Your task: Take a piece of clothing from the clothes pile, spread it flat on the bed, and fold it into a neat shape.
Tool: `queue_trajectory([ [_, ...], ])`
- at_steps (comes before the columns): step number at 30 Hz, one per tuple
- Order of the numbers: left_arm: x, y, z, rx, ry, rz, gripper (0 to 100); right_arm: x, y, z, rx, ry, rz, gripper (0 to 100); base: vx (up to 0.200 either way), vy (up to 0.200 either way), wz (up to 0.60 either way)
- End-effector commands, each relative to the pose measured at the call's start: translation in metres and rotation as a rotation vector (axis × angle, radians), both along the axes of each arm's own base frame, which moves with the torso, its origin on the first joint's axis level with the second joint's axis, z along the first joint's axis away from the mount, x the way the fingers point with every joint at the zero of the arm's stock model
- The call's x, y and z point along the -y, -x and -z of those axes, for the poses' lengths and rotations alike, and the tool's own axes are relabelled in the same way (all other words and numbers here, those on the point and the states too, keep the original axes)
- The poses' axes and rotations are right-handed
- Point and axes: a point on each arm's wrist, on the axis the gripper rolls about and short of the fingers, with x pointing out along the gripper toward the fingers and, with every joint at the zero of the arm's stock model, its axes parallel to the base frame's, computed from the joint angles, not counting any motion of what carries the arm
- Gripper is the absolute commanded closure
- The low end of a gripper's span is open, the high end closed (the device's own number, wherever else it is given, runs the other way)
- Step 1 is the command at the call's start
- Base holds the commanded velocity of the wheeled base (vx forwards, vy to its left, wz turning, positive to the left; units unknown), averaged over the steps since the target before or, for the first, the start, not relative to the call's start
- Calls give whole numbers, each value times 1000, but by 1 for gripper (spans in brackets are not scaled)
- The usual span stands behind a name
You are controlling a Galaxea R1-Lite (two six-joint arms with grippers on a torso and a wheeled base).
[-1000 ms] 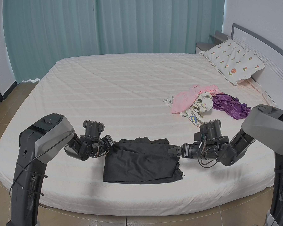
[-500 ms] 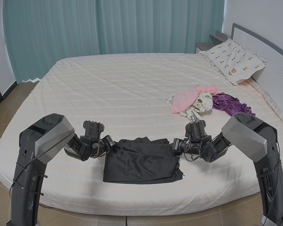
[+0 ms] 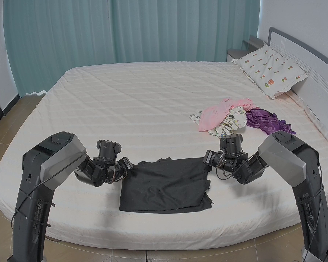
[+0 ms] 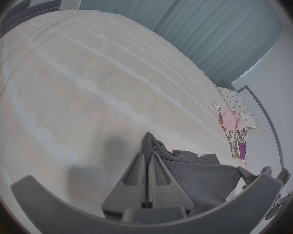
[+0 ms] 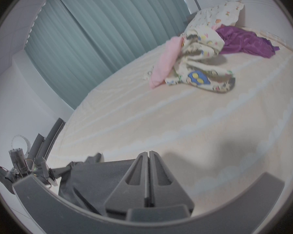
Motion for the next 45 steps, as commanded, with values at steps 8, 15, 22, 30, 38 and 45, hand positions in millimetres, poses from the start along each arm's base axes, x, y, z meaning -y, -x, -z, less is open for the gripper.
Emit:
queue_trajectory([
  [8,0,0,2,-3,-7,-4,100,-8,-14,3,78,-9,30,100,0,0,0],
  [15,0,0,2,-3,-7,-4,100,-15,-20,3,116,-6,56,0,0,0,0],
  [22,-1,0,1,-5,-8,-4,100,-11,-8,-13,99,0,50,0,0,0,0],
  [30,-1,0,0,1,-1,-8,0,1,20,-31,38,4,29,0,0,0,0],
  [38,-4,-2,-14,68,102,-77,0,17,96,-35,-186,-37,-174,0,0,0,0],
  [45,-8,-2,-17,80,127,-87,0,10,106,-23,-239,-55,-255,0,0,0,0],
])
